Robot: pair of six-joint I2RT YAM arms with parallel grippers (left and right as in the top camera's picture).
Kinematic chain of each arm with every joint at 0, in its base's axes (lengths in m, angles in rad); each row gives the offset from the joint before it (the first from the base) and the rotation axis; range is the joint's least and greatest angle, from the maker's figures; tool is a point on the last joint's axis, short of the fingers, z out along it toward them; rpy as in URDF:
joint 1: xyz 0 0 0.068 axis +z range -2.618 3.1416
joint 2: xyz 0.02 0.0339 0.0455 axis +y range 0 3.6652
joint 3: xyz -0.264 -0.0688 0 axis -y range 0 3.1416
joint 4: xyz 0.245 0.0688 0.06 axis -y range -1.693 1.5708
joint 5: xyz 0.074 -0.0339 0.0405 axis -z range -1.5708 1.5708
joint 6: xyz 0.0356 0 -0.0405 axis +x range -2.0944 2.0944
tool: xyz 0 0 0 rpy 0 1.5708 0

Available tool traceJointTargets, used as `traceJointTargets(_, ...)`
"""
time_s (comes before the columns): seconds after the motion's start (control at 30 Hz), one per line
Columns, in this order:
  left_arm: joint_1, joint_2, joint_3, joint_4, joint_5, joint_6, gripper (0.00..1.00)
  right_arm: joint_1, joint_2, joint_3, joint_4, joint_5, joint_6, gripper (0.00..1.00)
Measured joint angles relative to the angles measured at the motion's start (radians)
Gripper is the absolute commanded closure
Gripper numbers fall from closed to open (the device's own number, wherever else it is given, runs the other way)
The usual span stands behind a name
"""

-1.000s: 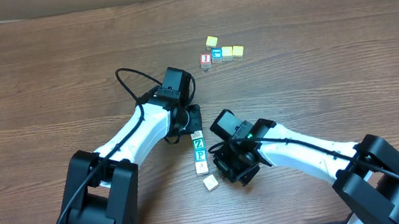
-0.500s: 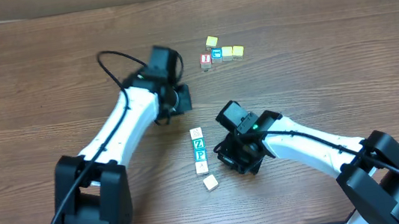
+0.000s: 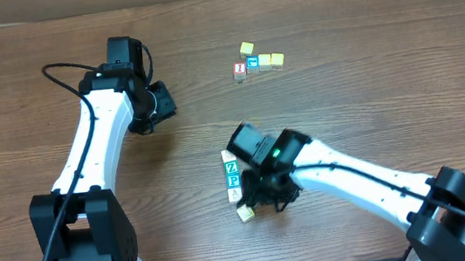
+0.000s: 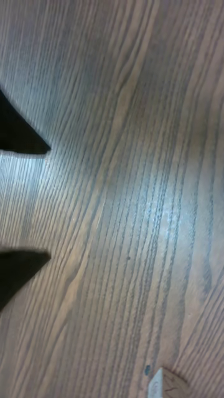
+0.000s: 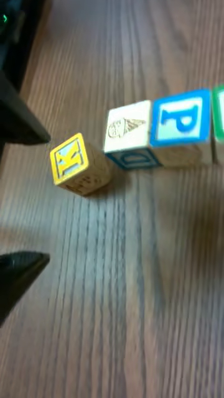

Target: Flip 5 blocks

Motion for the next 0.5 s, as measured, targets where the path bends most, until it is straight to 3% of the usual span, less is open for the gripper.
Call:
traceJointTargets(0.33, 0.000, 0.000, 0.000, 0.000, 0.000, -0.002, 0.29, 0.159, 0.005, 0.000, 0.024, 0.151, -0.053, 0.42)
traceJointTargets(0.5, 0.000, 0.000, 0.000, -0.004, 0.000, -0.002, 0.27, 0.170, 0.010, 0.000, 0.038, 0.161, -0.114, 0.43)
